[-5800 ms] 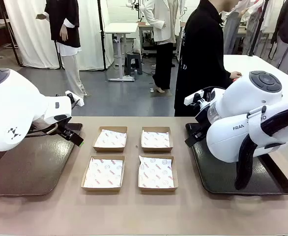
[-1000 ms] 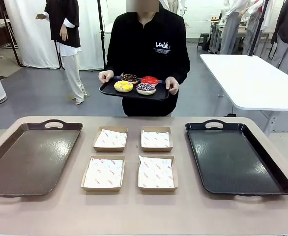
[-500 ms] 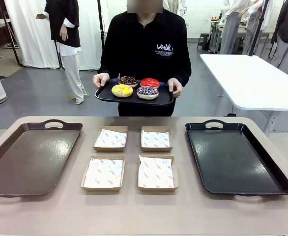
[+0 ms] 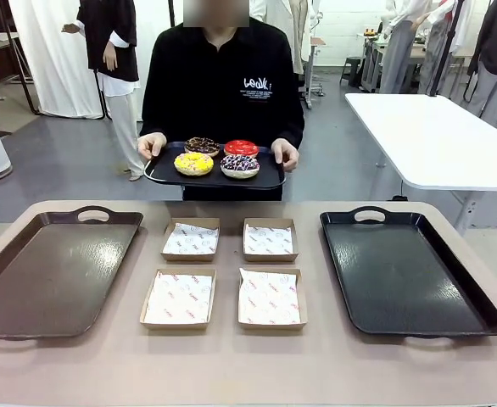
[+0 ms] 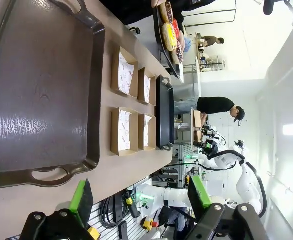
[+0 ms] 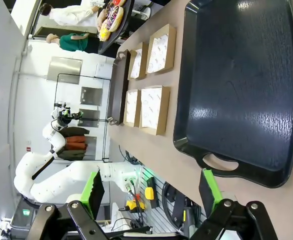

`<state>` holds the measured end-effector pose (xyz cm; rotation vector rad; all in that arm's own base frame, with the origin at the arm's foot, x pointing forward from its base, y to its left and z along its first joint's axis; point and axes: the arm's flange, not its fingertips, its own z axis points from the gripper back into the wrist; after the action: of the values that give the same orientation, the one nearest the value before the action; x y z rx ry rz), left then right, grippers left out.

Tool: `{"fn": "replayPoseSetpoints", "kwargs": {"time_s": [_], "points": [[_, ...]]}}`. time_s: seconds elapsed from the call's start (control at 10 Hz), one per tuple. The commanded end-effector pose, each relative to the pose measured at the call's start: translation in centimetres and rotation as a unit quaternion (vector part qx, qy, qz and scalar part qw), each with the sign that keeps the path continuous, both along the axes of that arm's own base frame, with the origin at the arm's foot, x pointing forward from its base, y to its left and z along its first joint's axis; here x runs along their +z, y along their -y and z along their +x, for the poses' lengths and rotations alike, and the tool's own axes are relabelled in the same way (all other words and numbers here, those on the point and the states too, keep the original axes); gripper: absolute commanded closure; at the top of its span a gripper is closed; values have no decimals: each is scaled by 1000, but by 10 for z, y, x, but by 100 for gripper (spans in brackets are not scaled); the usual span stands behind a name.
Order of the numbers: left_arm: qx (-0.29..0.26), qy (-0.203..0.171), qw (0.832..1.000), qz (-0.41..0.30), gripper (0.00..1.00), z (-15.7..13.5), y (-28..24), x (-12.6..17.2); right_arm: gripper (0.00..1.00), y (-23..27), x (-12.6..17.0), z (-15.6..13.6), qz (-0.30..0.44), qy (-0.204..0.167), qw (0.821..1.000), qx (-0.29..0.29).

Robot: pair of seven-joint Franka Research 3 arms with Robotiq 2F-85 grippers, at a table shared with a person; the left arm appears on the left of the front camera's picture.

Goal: Individually package the donuts and arrange them on the tray.
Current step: Pick up one Paper togo box.

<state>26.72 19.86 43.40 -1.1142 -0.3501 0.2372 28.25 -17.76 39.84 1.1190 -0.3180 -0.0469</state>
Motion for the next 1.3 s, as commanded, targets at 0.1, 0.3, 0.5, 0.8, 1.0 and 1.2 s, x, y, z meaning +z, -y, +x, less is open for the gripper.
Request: {"fn": "replayPoseSetpoints", "kwargs": {"time_s": [0.1, 0.3, 0.5, 0.8, 1.0, 1.2], "points": [[5, 2, 1000, -7, 0, 0, 0, 0, 0, 1, -1, 0, 1, 1, 1000, -2], [5, 2, 1000, -7, 0, 0, 0, 0, 0, 1, -1, 0, 1, 1, 1000, -2], [5, 2, 1000, -7, 0, 0, 0, 0, 0, 1, -1, 0, 1, 1, 1000, -2], [5, 2, 1000, -7, 0, 0, 0, 0, 0, 1, -1, 0, 1, 1, 1000, -2], [5, 2, 1000, -7, 0, 0, 0, 0, 0, 1, -1, 0, 1, 1, 1000, -2], [5, 2, 1000, -7, 0, 0, 0, 0, 0, 1, -1, 0, 1, 1, 1000, -2]]}}
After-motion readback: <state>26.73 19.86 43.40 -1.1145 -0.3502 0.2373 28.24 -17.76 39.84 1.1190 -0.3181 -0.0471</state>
